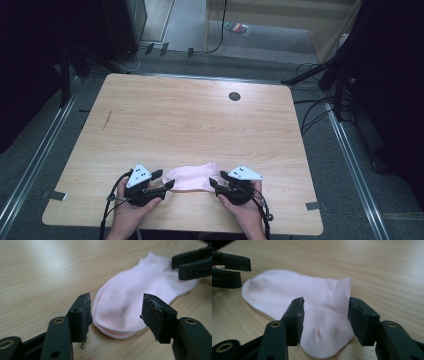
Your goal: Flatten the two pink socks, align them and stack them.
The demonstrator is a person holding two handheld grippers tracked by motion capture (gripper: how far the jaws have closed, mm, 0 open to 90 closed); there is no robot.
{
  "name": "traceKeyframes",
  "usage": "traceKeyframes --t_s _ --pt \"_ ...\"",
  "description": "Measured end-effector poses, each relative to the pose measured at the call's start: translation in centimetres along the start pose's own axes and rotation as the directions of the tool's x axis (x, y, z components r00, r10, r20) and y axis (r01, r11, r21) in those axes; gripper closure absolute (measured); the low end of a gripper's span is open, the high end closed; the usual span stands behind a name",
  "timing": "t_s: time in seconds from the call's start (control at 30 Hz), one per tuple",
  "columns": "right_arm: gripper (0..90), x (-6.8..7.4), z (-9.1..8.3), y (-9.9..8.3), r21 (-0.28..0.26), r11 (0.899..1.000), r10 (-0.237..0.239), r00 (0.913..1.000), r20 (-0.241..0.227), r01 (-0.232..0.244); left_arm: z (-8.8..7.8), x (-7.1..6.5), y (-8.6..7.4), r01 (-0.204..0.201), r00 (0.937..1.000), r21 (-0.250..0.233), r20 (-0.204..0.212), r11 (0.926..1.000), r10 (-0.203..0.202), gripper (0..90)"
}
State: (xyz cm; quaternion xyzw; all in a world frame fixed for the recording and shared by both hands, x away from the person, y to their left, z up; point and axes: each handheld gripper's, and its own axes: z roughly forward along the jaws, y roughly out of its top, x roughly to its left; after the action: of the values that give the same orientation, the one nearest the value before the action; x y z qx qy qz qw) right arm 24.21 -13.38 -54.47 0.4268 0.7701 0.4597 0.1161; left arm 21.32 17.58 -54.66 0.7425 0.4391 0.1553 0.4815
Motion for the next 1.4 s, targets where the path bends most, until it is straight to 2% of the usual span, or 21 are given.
traceKeyframes --t_s 0.07,0.13,0.23,0.37,0.43,0.5,0.57,0.67,0.8,1.03,1.2,1.4 --pt "41.5 -0.3 -0.5 0.3 -0.037 0.999 -0.005 0.9999 -0.009 0.005 -0.6 0.4 0.1 0.007 1.0 -0.039 0.006 0.9992 -0.007 34.7" --pt "36.8 -0.5 -0.9 0.5 -0.057 0.998 -0.006 0.9999 -0.012 0.005 -1.1 0.9 0.3 0.034 0.9994 -0.07 0.005 0.997 -0.034 29.4" --pt "27.1 -1.0 -1.5 0.7 -0.077 0.997 0.014 0.9999 -0.003 -0.014 -2.1 1.7 0.6 0.061 0.9957 -0.124 -0.062 0.9905 -0.069 23.4" --pt "12.1 -1.5 -2.2 1.1 -0.081 0.996 0.043 0.9986 0.031 -0.041 -2.8 2.9 0.8 0.102 0.9883 -0.134 -0.1 0.9858 -0.116 13.2" --pt "9.9 -1.8 -2.7 1.3 -0.079 0.995 0.057 0.9974 0.044 -0.053 -3.1 3.4 0.9 0.121 0.9852 -0.144 -0.104 0.9821 -0.137 12.3" --pt "6.1 -2.2 -3.1 1.4 -0.081 0.995 0.062 0.9962 0.061 -0.057 -3.2 3.7 0.9 0.127 0.9831 -0.143 -0.113 0.9815 -0.144 9.4" --pt "5.1 -2.6 -3.4 1.4 -0.084 0.994 0.069 0.9961 0.055 -0.064 -3.3 3.9 0.9 0.122 0.984 -0.139 -0.112 0.9828 -0.138 7.0" --pt "4.5 -3.3 -3.8 1.5 -0.088 0.993 0.084 0.9949 0.056 -0.079 -3.5 4.4 0.7 0.133 0.9851 -0.139 -0.09 0.9813 -0.147 1.7" --pt "4.3 -4.0 -4.3 1.5 -0.096 0.992 0.095 0.9932 0.068 -0.088 -3.9 5.0 0.6 0.141 0.981 -0.144 -0.112 0.9795 -0.158 1.7" --pt "4.6 -5.5 -5.7 0.9 -0.103 0.991 0.1 0.9887 0.111 -0.089 -5.0 6.8 0.0 0.16 0.969 -0.145 -0.166 0.9764 -0.183 1.7" --pt "5.2 -6.9 -6.7 0.4 -0.111 0.987 0.128 0.9805 0.149 -0.112 -6.0 8.0 -0.7 0.168 0.959 -0.146 -0.205 0.9749 -0.196 1.7" --pt "5.5 -8.3 -8.0 -0.2 -0.124 0.986 0.134 0.971 0.198 -0.111 -7.2 9.3 -1.4 0.179 0.9451 -0.151 -0.248 0.9721 -0.213 1.7"
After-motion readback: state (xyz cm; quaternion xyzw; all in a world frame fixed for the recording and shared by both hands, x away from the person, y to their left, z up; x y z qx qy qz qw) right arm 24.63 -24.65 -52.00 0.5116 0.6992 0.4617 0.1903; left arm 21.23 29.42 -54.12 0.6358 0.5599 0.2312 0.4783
